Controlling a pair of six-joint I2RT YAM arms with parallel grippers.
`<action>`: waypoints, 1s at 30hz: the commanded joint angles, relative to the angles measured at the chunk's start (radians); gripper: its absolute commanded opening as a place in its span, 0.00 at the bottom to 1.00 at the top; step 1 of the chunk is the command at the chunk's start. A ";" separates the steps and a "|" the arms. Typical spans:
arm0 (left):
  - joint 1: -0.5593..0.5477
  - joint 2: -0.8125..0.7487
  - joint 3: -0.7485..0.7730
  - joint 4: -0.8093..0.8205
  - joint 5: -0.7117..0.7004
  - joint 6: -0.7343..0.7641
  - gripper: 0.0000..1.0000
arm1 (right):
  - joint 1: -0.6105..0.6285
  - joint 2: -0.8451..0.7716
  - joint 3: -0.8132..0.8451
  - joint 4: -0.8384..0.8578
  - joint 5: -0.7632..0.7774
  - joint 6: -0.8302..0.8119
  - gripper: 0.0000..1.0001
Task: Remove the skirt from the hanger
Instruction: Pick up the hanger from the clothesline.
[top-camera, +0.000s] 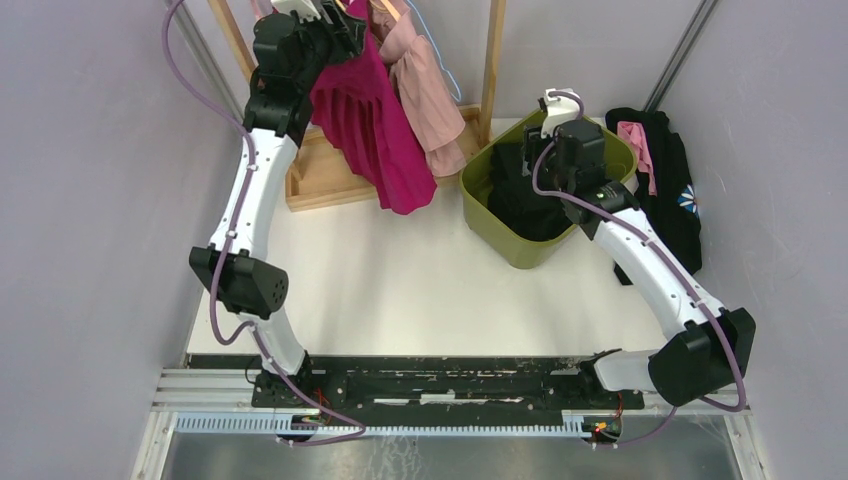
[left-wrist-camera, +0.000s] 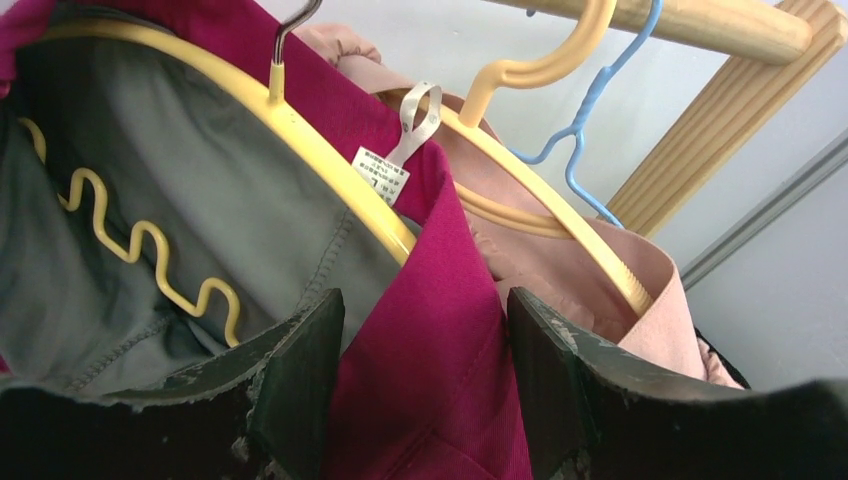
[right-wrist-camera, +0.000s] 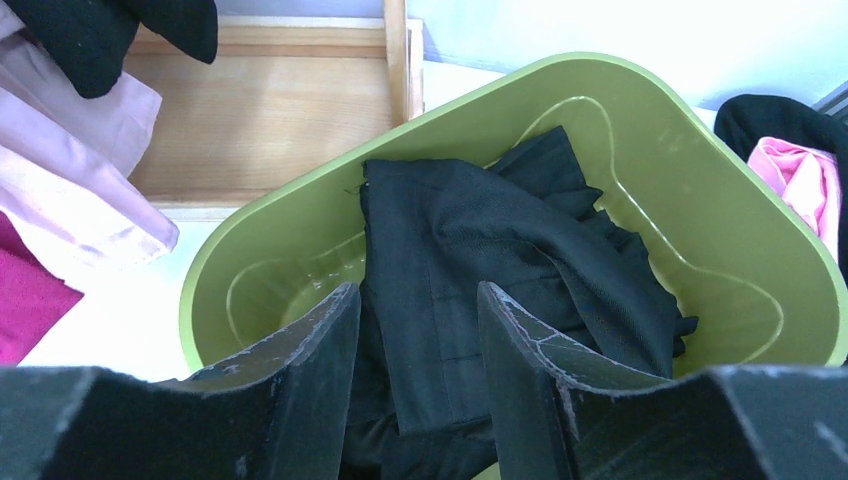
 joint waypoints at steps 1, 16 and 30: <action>-0.013 0.024 0.087 -0.012 -0.050 0.051 0.67 | 0.000 -0.038 -0.005 0.063 0.023 -0.011 0.53; -0.039 0.108 0.230 -0.315 -0.299 0.221 0.67 | 0.001 -0.068 -0.046 0.099 0.031 -0.005 0.53; -0.040 -0.023 0.189 -0.346 -0.437 0.303 0.69 | 0.000 -0.075 -0.070 0.121 0.013 0.011 0.53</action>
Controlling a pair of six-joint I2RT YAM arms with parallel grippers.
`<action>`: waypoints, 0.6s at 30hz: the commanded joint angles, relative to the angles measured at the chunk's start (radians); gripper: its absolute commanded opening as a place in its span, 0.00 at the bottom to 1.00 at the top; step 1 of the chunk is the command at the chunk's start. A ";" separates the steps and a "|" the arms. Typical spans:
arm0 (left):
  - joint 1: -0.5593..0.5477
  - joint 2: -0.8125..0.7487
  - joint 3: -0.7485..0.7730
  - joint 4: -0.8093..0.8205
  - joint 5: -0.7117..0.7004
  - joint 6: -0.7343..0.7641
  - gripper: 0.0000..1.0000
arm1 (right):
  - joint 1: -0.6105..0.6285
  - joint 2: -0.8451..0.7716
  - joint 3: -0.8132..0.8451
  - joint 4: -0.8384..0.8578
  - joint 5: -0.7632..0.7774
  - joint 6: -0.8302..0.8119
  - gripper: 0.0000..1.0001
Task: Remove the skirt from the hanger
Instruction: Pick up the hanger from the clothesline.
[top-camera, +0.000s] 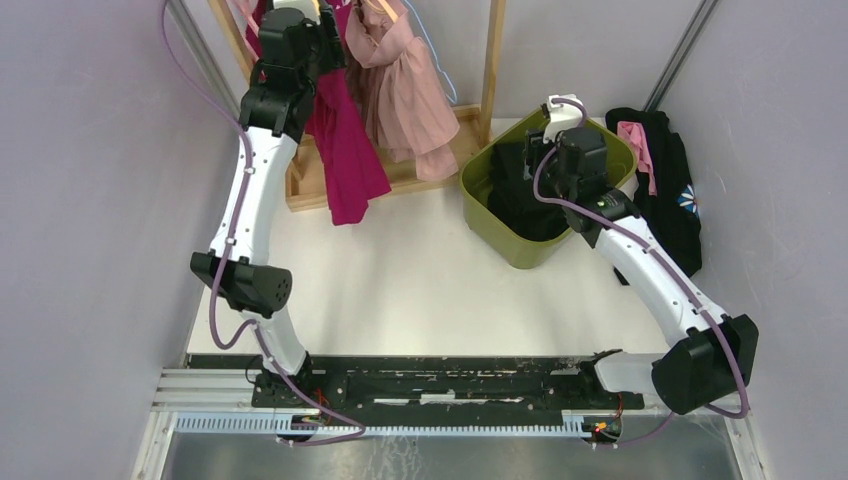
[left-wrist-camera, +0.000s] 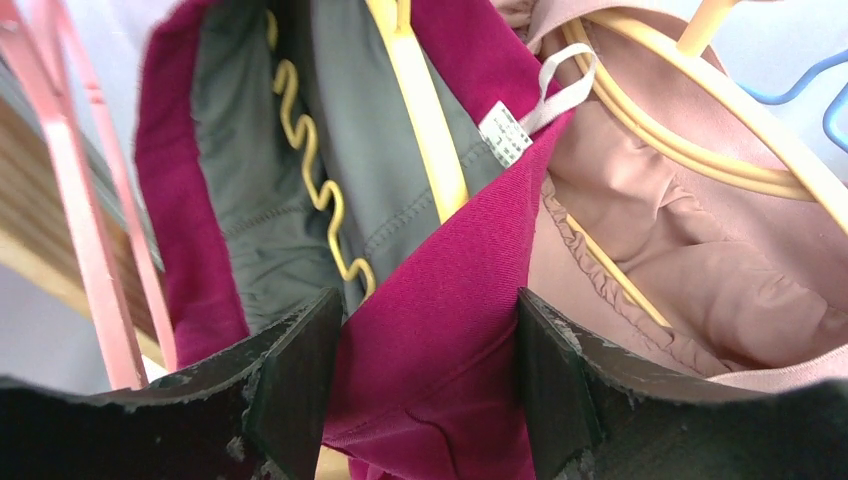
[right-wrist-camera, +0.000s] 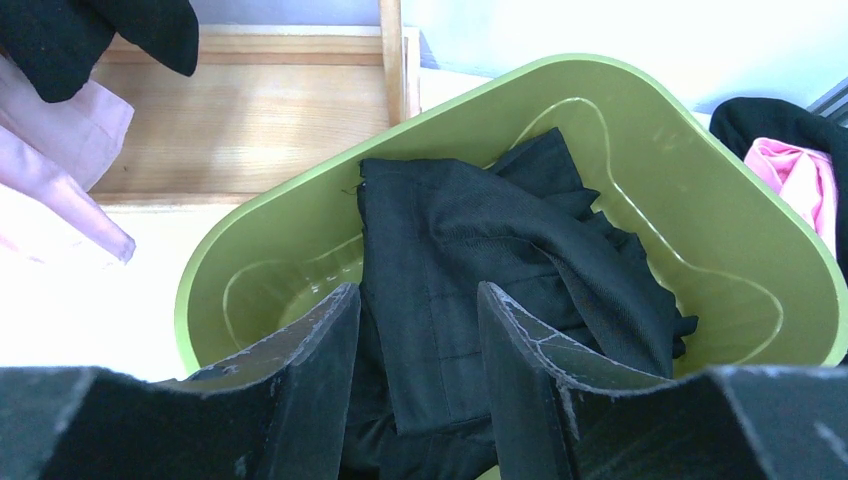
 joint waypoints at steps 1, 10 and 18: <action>0.004 -0.059 0.017 -0.009 -0.059 0.083 0.70 | 0.001 -0.039 0.000 0.064 0.005 0.010 0.53; 0.006 0.043 0.043 -0.021 -0.071 0.109 0.50 | 0.001 -0.064 -0.002 0.056 0.015 -0.005 0.53; 0.015 0.124 0.130 0.003 -0.020 0.123 0.29 | 0.001 -0.074 -0.008 0.056 0.025 -0.017 0.53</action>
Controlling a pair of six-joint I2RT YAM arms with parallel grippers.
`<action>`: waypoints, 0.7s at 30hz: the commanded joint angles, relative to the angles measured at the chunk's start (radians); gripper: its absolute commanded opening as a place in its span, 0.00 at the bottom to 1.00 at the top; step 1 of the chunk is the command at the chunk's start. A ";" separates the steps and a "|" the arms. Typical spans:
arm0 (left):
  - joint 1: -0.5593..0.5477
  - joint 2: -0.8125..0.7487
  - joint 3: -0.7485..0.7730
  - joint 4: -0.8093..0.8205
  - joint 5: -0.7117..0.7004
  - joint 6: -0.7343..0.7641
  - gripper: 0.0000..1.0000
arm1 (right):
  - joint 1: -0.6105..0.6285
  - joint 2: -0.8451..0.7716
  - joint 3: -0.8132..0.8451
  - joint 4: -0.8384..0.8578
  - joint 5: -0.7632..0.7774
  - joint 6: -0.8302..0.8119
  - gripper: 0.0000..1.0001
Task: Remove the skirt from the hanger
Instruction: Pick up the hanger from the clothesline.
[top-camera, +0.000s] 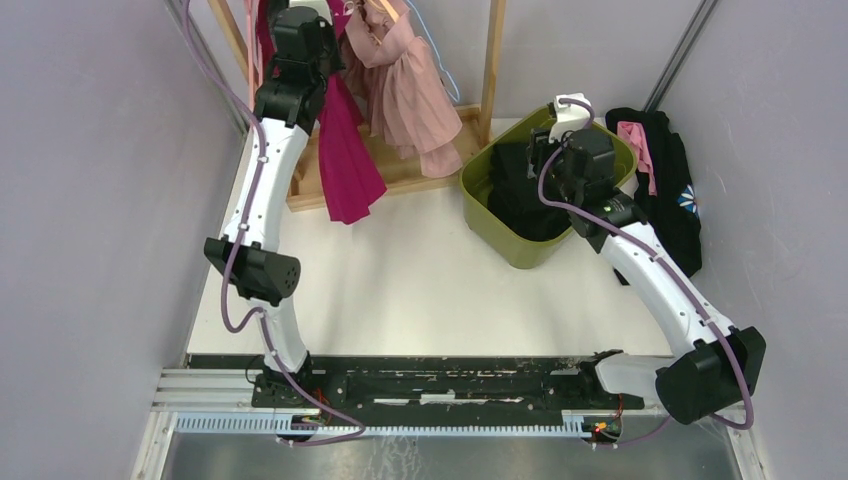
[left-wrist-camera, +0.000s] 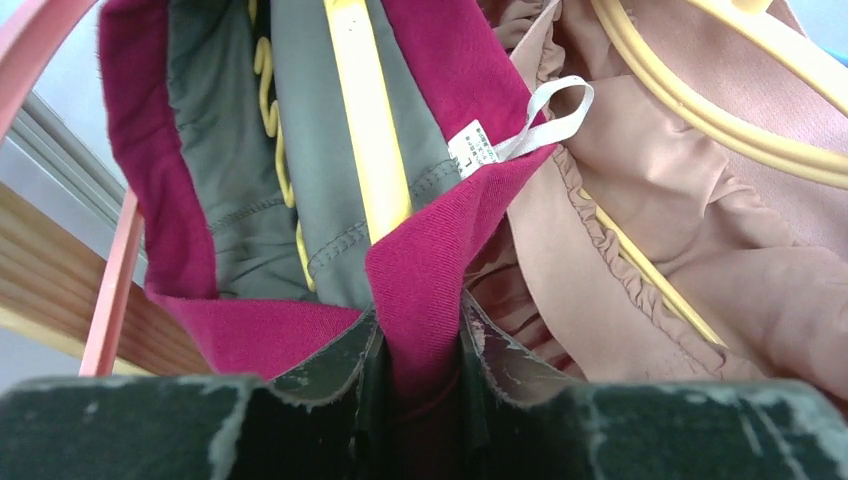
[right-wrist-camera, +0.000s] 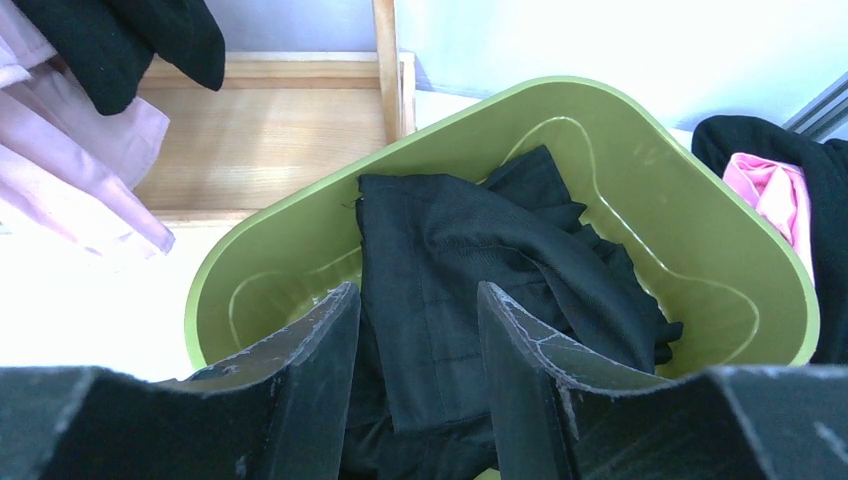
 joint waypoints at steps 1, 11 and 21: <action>0.019 0.058 0.084 0.006 0.000 0.069 0.34 | 0.002 -0.030 -0.003 0.043 0.019 -0.015 0.53; 0.039 0.073 0.069 0.011 -0.012 0.067 0.09 | 0.000 -0.034 -0.014 0.047 0.031 -0.021 0.53; 0.041 -0.001 0.029 0.077 0.080 0.100 0.03 | 0.000 -0.023 -0.021 0.051 0.030 -0.012 0.53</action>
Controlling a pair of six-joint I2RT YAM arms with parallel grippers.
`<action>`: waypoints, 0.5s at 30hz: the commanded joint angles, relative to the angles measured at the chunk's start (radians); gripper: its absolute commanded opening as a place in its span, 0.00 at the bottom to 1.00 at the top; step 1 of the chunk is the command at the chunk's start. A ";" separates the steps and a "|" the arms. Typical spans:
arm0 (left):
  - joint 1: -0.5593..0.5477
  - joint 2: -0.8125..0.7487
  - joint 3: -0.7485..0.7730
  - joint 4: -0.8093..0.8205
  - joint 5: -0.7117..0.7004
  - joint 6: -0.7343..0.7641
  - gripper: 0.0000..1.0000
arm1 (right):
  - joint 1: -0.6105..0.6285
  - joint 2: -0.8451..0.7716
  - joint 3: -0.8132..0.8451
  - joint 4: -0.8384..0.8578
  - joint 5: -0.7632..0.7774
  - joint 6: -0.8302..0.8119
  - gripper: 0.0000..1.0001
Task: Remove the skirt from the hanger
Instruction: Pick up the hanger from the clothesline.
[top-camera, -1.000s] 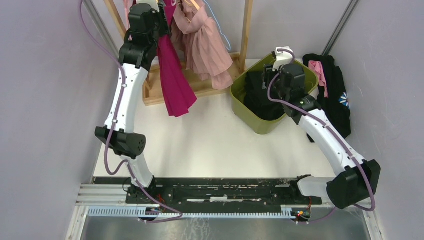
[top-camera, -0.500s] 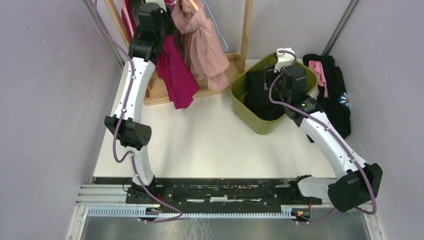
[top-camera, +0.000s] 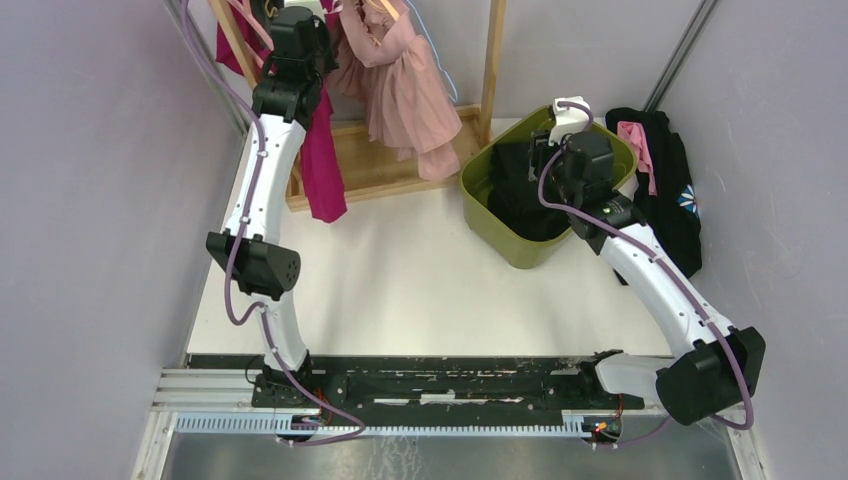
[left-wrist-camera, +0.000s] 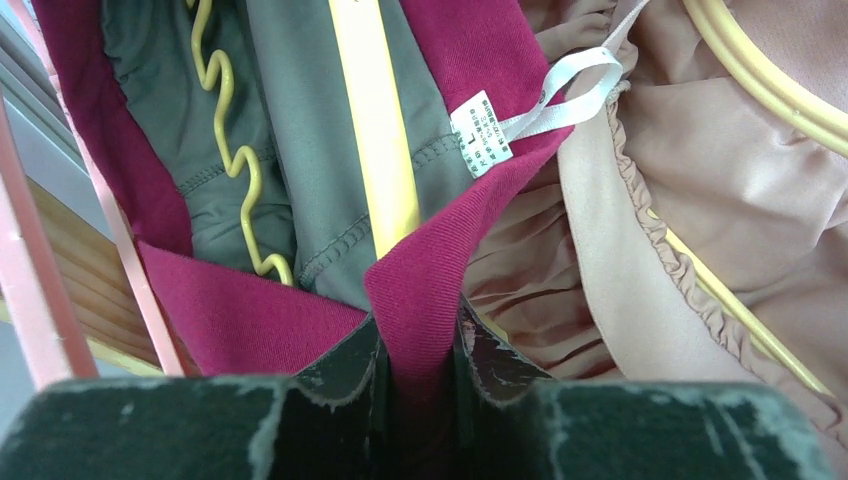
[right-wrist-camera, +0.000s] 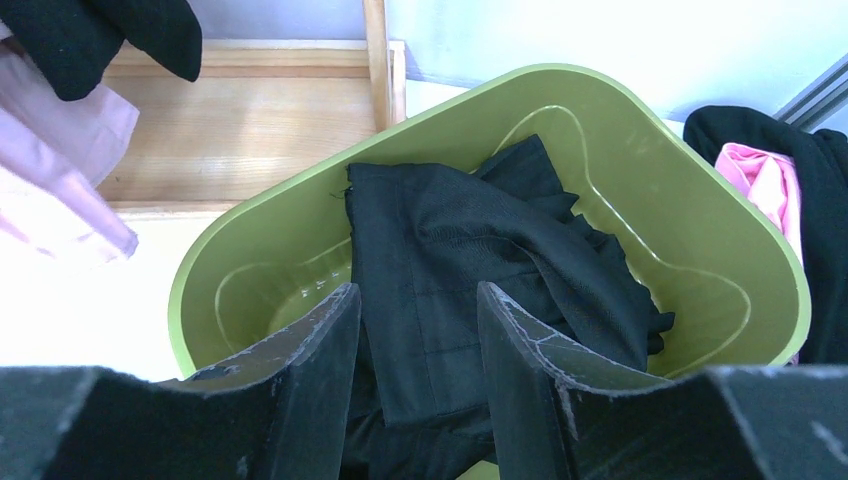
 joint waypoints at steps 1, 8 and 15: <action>0.004 -0.076 -0.025 0.091 0.098 0.085 0.03 | 0.000 -0.016 -0.002 0.053 0.012 0.000 0.53; 0.004 -0.172 -0.052 0.152 0.156 0.071 0.03 | -0.001 0.005 0.002 0.058 -0.004 0.012 0.53; 0.004 -0.209 -0.040 0.237 0.284 0.031 0.03 | 0.000 0.009 -0.001 0.058 -0.009 0.015 0.53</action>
